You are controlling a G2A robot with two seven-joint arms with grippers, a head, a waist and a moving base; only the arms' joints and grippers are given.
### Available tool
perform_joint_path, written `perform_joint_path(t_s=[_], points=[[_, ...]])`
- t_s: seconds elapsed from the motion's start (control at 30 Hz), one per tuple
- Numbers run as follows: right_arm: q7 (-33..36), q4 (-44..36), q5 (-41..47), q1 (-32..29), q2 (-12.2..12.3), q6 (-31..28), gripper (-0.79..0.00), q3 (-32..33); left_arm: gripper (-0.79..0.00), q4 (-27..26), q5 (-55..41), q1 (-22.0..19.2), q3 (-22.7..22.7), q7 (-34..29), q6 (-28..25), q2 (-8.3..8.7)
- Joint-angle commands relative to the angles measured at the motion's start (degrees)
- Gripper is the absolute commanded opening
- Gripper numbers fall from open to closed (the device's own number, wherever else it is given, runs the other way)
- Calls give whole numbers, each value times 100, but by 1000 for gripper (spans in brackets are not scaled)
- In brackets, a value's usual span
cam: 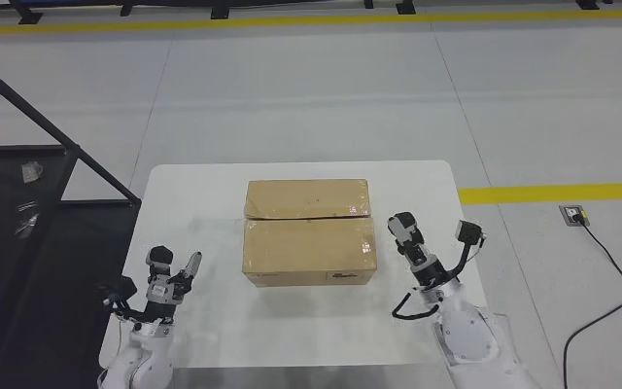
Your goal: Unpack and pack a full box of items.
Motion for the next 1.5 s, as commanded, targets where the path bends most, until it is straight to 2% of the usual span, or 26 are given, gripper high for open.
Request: perform_joint_path(t_s=[0.0, 0.07, 0.33, 0.43, 0.53, 0.7, 0.8, 0.9, 1.1, 1.47], points=[[193, 52, -26, 173, -5, 321, 0, -69, 0, -131, -494, 109, -112, -425, -427, 25], [193, 52, -26, 173, -5, 321, 0, -69, 0, -218, -589, 146, -195, -669, -397, 42], [193, 52, -26, 173, -5, 321, 0, -69, 0, -218, -589, 146, -195, -669, -397, 42], [416, 132, -2, 241, 5, 441, 0, -84, 0, -276, -812, 135, -171, -733, -273, 25], [837, 368, 402, 422, 18, 454, 0, -39, 0, -325, -1491, 99, -154, -1240, -371, 21], [1805, 1217, 716, 1065, 69, 531, 0, 37, 0, -370, -2519, 40, -323, -2473, -465, 77], [2064, 1618, 742, 1344, 72, 409, 0, -46, 0, -379, -3012, 45, -410, -3112, -545, 117], [2339, 1920, 962, 1534, 65, 183, 0, -133, 0, -398, -3272, 49, -498, -3465, -539, 147], [2915, 2328, 1595, 1720, 99, -406, 0, -80, 0, -420, -3273, 71, -511, -3556, -518, 162], [3456, 2244, 1907, 1674, 161, -586, 0, -168, 0, -418, -3266, 21, -409, -3530, -492, 160]])
